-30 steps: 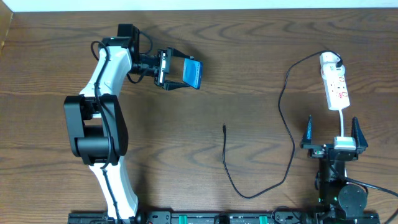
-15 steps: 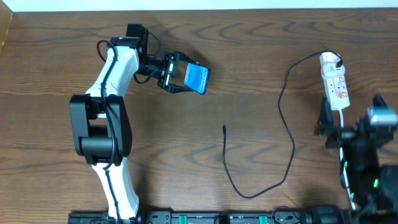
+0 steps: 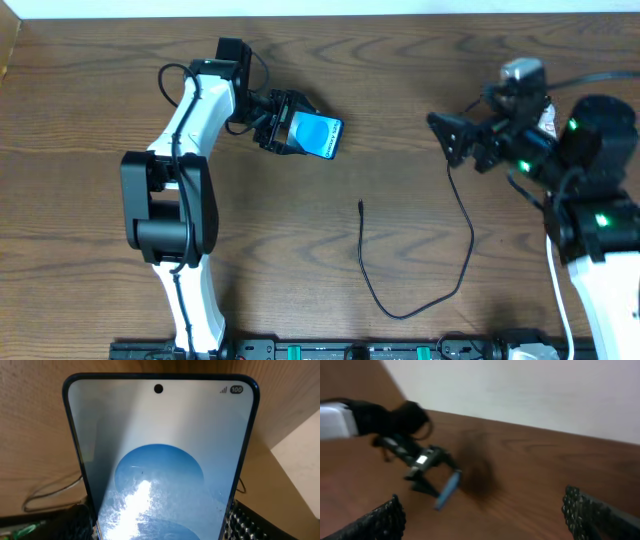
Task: Plug charger to phone and switch on socket
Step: 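Move the right gripper toward the phone held by the left gripper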
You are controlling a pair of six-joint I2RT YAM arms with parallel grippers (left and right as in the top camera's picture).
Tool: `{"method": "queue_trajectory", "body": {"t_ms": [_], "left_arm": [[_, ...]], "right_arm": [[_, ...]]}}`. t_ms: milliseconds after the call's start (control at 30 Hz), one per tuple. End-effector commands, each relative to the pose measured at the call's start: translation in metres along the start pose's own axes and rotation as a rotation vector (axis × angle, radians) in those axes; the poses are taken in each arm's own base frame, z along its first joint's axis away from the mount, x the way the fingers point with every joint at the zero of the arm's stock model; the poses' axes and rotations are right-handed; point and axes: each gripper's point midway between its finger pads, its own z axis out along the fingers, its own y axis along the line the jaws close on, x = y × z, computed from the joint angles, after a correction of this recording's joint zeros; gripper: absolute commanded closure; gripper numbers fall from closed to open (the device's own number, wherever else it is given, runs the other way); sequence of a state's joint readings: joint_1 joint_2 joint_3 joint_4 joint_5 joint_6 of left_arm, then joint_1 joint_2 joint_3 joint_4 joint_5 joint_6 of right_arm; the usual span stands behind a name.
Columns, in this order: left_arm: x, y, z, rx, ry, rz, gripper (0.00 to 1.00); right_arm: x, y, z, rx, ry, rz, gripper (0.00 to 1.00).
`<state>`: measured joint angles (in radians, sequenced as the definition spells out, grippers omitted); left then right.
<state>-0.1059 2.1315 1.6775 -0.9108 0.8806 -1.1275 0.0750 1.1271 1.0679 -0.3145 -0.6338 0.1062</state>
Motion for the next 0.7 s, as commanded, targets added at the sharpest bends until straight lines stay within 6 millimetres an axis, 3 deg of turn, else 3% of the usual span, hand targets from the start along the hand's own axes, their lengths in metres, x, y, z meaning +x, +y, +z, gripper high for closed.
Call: {"method": "queue_trajectory", "body": {"t_ms": [0,167,300,467,667], "left_arm": [[0.009,-0.007,-0.005,0.007,-0.039,0.022,0.93],[0.008,-0.006,-0.002,-0.017,-0.104,0.007,0.93],[0.01,-0.008,-0.008,-0.023,-0.178,0.019,0.93],[0.018,-0.014,-0.026,-0.005,-0.301,0.011,0.93],[0.037,-0.022,-0.041,0.037,-0.367,-0.004,0.93]], "right_arm": [[0.005,0.007,0.017,-0.104,0.049,0.201,0.01],[0.038,-0.018,0.048,-0.072,0.162,0.532,0.01],[0.061,-0.033,0.066,-0.046,0.231,0.697,0.01],[0.077,-0.034,0.08,-0.08,0.285,0.738,0.01],[0.086,-0.021,0.096,-0.101,0.316,0.714,0.01]]}}
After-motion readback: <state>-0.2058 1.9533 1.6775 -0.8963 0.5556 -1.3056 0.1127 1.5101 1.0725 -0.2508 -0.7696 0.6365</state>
